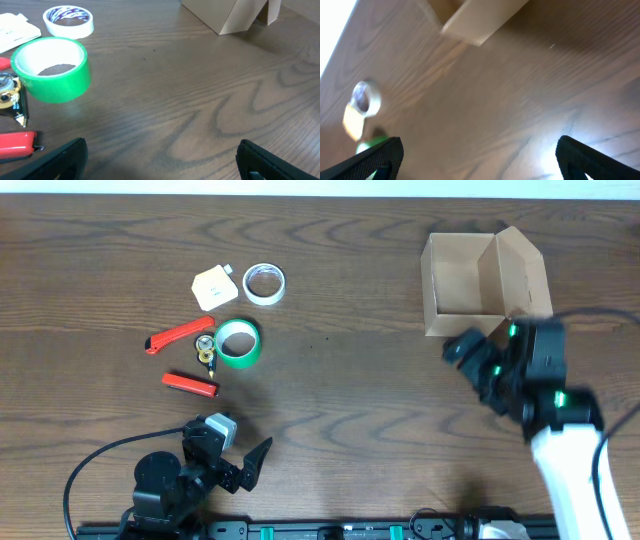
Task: Pack container
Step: 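Move the right gripper to the cardboard box's right wall and grasp it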
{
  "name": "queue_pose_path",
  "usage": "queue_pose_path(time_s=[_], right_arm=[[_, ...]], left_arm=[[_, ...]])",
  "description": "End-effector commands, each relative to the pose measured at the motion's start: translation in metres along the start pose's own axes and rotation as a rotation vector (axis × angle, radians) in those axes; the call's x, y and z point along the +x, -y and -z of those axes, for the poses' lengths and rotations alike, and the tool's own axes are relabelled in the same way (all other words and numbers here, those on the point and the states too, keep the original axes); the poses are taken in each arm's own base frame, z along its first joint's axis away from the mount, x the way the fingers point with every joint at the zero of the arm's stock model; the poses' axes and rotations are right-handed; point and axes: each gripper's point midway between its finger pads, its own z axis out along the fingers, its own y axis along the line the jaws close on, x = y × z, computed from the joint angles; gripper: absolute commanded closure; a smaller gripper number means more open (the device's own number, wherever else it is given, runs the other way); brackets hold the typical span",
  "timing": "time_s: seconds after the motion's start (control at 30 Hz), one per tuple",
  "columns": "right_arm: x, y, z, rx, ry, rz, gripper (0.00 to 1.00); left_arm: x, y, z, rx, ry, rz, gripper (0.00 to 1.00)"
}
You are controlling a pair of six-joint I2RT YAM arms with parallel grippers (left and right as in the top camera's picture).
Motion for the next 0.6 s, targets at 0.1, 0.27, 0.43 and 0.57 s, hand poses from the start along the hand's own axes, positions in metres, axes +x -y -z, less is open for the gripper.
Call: queue_pose_path(time_s=[0.1, 0.27, 0.43, 0.57], right_arm=[[-0.047, 0.006, -0.039, 0.157, -0.073, -0.122, 0.01], [-0.066, 0.015, -0.077, 0.201, -0.13, -0.219, 0.01], [-0.073, 0.029, -0.108, 0.238, -0.15, -0.272, 0.01], [-0.075, 0.032, -0.125, 0.241, -0.153, -0.275, 0.05]], left_arm=[[0.006, -0.003, -0.002, -0.008, -0.008, 0.009, 0.05], [0.006, -0.003, -0.002, -0.008, -0.008, 0.009, 0.05], [0.006, -0.003, -0.002, -0.008, -0.008, 0.009, 0.05], [0.006, -0.003, -0.002, -0.008, -0.008, 0.009, 0.05]])
